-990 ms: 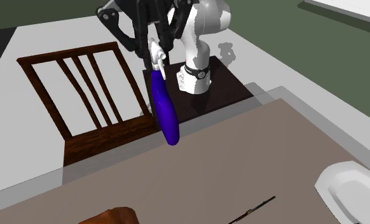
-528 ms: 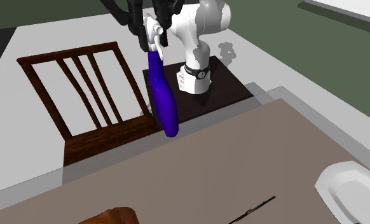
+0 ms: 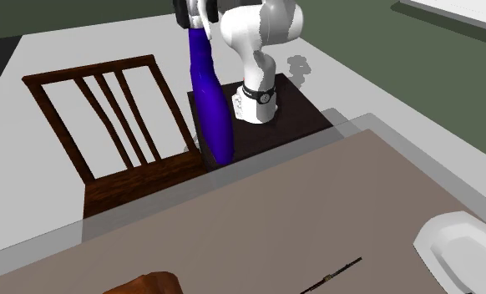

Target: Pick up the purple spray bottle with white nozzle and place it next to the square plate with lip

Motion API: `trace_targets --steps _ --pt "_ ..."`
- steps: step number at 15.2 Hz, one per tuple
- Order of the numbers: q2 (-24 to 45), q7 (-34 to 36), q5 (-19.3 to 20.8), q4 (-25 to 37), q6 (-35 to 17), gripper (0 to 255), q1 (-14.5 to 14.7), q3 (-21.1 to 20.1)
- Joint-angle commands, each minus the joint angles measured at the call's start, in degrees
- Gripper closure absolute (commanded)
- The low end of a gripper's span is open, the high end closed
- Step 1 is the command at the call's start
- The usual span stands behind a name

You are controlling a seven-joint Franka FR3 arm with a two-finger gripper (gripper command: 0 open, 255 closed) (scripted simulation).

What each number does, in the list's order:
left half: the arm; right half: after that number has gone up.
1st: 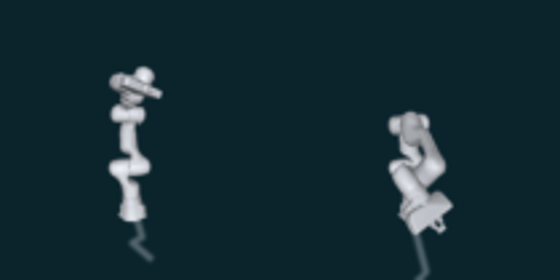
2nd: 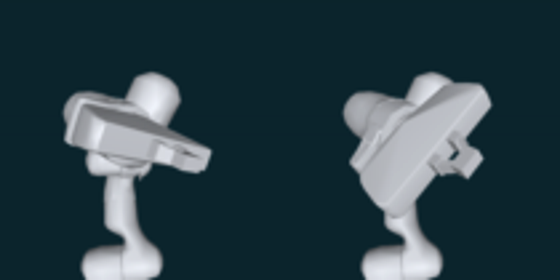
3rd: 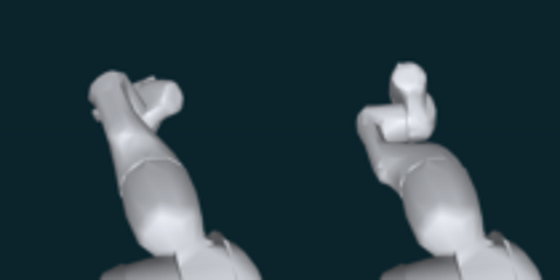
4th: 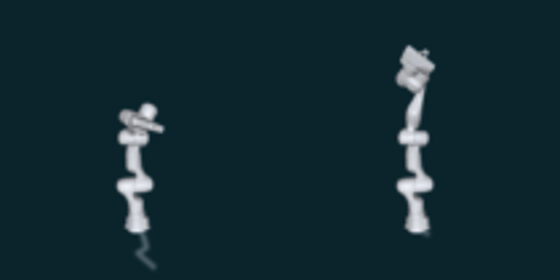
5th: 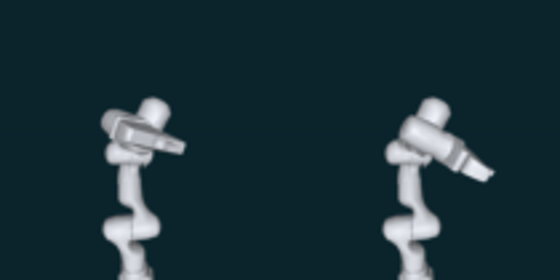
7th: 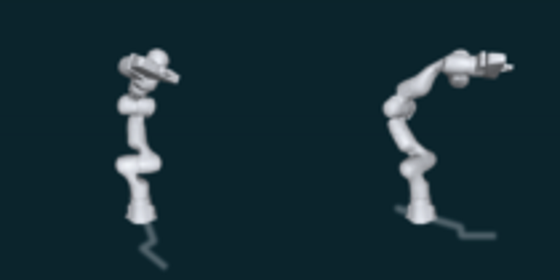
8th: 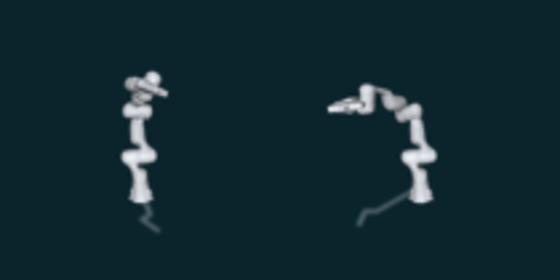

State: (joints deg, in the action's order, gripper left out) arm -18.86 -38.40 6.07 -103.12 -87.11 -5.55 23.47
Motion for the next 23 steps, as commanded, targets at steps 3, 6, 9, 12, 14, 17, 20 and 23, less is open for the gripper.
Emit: trace_targets --steps 3,6,9,12,14,17,20,23 --pt "1.3 -0.5 -0.4 4.3 3.1 255 0.1 0.2" --pt "2.4 -0.8 -0.8 7.8 5.5 255 0.2 0.3" --pt "3.7 -1.2 -1.2 11.5 8.0 255 0.3 0.5" --pt "5.2 -1.6 -1.7 15.4 10.5 255 0.4 0.8" --pt "5.0 -0.1 -1.8 15.7 11.1 255 0.9 -0.2" --pt "3.9 4.7 -2.1 14.4 10.9 255 2.4 -3.4" --pt "3.5 9.2 -2.6 13.7 10.8 255 3.8 -6.4" --pt "3.7 13.7 -3.3 13.6 10.6 255 5.3 -9.3"
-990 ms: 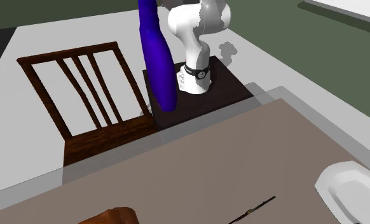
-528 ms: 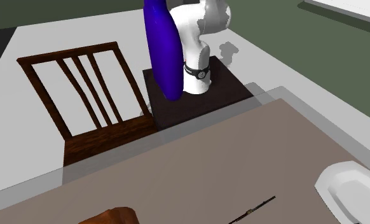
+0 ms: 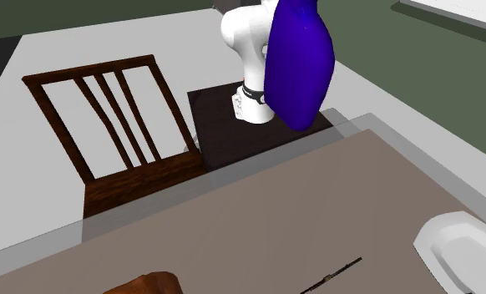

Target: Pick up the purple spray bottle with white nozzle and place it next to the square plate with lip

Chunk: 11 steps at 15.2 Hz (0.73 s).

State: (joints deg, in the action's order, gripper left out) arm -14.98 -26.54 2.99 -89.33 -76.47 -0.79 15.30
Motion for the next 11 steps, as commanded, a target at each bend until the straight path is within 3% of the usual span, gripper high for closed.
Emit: trace_targets --steps 1,11 --pt "0.0 3.2 -0.5 -0.1 -0.1 255 1.0 -2.0" --pt "5.5 17.1 -2.7 5.1 -0.1 255 6.1 -10.6"
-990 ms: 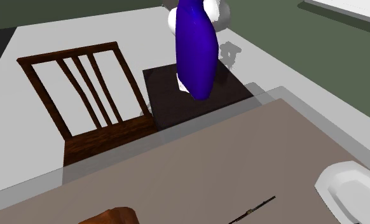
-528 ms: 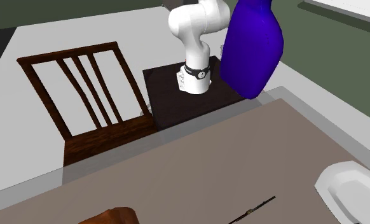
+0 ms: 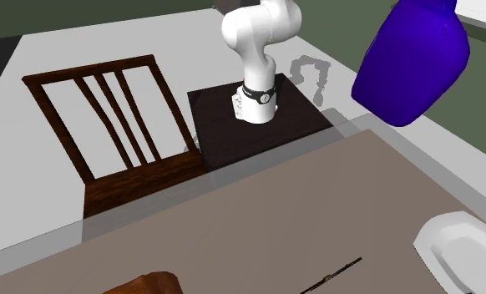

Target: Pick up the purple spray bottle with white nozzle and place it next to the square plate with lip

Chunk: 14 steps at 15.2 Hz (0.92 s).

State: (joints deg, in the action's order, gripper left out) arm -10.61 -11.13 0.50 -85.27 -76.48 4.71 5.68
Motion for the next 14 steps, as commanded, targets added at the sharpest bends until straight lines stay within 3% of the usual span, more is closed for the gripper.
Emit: trace_targets --steps 1,10,14 --pt "2.0 3.0 -0.4 2.0 0.0 255 1.1 -1.7" --pt "13.3 14.6 -0.5 15.5 2.2 255 6.4 -8.1" --pt "11.9 14.9 -0.5 11.2 -0.8 255 6.6 -8.2"
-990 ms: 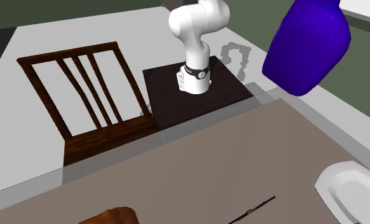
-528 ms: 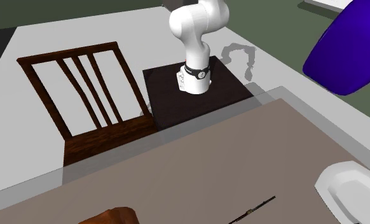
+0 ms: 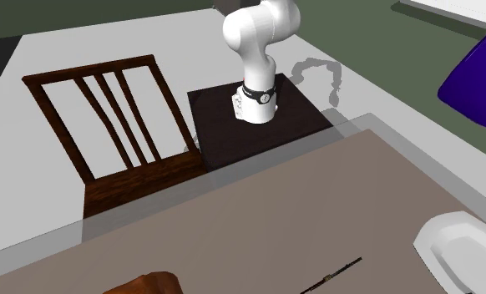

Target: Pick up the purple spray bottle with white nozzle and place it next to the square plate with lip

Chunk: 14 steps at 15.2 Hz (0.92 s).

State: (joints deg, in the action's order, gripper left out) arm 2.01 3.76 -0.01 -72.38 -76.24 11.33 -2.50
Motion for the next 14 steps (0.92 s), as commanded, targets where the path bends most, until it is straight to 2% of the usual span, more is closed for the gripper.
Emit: trace_targets --steps 1,14 --pt "-1.2 0.0 -0.1 -3.2 -2.0 255 0.0 0.0" --pt "-6.1 -0.1 -0.3 -19.8 -13.7 255 -0.1 0.1"
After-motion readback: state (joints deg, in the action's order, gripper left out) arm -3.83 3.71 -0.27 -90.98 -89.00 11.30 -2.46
